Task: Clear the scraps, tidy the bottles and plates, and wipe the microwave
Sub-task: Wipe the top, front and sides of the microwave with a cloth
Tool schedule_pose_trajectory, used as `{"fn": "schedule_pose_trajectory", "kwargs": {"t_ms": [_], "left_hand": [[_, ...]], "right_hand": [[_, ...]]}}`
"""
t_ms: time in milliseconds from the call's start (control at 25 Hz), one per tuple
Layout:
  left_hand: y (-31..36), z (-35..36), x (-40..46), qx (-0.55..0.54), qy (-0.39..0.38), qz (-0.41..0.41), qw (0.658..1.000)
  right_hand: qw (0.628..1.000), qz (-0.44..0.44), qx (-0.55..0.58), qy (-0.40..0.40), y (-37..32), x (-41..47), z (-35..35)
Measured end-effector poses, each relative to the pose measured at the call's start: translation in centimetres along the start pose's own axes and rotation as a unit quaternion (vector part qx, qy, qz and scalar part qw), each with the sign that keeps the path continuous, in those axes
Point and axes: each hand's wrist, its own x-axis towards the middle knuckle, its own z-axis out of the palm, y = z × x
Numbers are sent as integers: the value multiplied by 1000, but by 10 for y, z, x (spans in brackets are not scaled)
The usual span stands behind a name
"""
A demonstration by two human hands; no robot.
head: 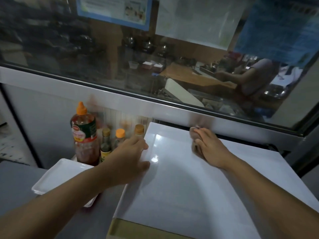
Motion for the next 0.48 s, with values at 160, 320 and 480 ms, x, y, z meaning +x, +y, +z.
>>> {"fn": "schedule_pose_trajectory", "kwargs": {"t_ms": [160,320,480], "left_hand": [[-7,0,-18,-57,20,4,998],[-5,-1,-25,-103,19,-1,994],[-1,-4,-25,-89,18,-41,995]], "right_hand": [[998,-57,-30,4,-40,25,17],[992,-128,17,-7,-102,64,37],[983,-173,42,-36,-118,82,34]]}}
